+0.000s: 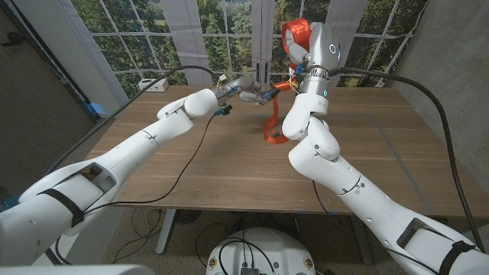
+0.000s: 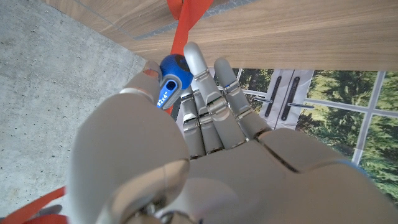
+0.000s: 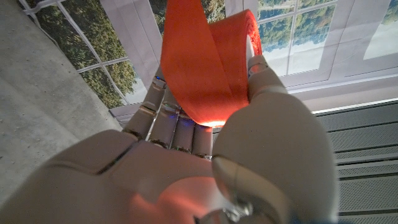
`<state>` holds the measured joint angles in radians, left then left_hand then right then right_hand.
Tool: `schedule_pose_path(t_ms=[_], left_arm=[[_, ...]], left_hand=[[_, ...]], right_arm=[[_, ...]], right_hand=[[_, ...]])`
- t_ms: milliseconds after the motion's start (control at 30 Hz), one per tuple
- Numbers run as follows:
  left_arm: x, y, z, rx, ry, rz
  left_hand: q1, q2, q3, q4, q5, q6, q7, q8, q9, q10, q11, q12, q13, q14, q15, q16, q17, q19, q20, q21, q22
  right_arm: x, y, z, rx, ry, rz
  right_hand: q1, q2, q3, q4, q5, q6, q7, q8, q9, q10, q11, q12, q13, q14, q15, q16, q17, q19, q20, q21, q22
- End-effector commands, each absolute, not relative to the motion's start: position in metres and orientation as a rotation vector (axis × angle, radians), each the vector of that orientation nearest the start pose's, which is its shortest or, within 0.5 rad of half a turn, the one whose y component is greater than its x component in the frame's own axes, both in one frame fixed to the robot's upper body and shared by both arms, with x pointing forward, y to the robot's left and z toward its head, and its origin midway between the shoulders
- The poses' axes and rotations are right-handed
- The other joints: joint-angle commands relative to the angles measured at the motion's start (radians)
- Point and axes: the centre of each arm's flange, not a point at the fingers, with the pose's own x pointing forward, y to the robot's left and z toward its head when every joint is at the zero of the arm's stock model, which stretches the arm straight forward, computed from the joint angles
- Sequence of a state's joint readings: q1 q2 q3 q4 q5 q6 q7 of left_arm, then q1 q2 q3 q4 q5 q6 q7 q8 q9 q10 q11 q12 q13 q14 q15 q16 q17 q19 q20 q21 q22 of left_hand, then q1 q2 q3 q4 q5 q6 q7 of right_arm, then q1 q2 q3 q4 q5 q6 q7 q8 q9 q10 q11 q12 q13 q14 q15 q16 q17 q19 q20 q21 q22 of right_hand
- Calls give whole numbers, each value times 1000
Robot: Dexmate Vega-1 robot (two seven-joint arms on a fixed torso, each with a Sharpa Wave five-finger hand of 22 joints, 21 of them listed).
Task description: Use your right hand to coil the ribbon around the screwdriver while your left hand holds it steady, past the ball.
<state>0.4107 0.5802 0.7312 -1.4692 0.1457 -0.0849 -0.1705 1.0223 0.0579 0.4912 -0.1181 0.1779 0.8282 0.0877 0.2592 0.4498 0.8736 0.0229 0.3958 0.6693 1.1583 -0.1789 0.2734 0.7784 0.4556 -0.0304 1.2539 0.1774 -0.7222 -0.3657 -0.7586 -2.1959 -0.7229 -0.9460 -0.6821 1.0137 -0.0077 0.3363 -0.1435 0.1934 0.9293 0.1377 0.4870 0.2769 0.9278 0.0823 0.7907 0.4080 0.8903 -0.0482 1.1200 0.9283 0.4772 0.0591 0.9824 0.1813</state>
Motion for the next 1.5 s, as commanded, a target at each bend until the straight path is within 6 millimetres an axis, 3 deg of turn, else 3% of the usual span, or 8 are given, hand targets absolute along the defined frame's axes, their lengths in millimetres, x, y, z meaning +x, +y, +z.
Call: schedule_pose_path(t_ms=[33, 633, 933, 1500], left_arm=[[633, 112, 133, 1108, -825, -409], [633, 96, 138, 1038, -884, -357], [635, 86, 146, 1074, -877, -396], [632, 80, 155, 1109, -860, -428]], left_hand=[[98, 97, 91, -34, 5, 173, -73, 5, 19, 177, -165, -2, 109, 32, -47, -3, 0, 1, 4, 3, 1], [100, 96, 90, -35, 5, 178, -72, 2, 21, 179, -167, -3, 111, 36, -49, -2, -1, 4, 2, 4, 1], [99, 95, 90, -34, 5, 178, -74, 1, 22, 182, -166, -5, 110, 35, -48, -2, 0, 3, 3, 4, 0], [99, 96, 89, -34, 5, 179, -73, -2, 23, 181, -167, -5, 117, 36, -48, -3, -1, 6, 4, 4, 0]], right_arm=[[413, -137, 72, -611, -805, -832], [406, -156, 12, -534, -651, -823], [416, -167, -21, -505, -533, -825], [438, -185, -66, -486, -333, -849]], right_hand=[[88, 73, 44, -26, 8, 253, -26, 114, 117, 150, -41, 126, 105, 80, -102, -4, 12, 1, 6, 6, 2], [82, 65, 71, -22, 16, 250, -23, 114, 123, 149, -36, 122, 106, 81, -99, -15, 42, -2, 9, 11, 3], [78, 59, 86, -22, 19, 251, -19, 114, 124, 149, -35, 121, 108, 88, -98, -30, 40, -3, 8, 14, 3], [73, 54, 110, -21, 19, 247, -18, 111, 125, 144, -33, 115, 110, 89, -99, -48, 47, -4, 6, 21, 3]])
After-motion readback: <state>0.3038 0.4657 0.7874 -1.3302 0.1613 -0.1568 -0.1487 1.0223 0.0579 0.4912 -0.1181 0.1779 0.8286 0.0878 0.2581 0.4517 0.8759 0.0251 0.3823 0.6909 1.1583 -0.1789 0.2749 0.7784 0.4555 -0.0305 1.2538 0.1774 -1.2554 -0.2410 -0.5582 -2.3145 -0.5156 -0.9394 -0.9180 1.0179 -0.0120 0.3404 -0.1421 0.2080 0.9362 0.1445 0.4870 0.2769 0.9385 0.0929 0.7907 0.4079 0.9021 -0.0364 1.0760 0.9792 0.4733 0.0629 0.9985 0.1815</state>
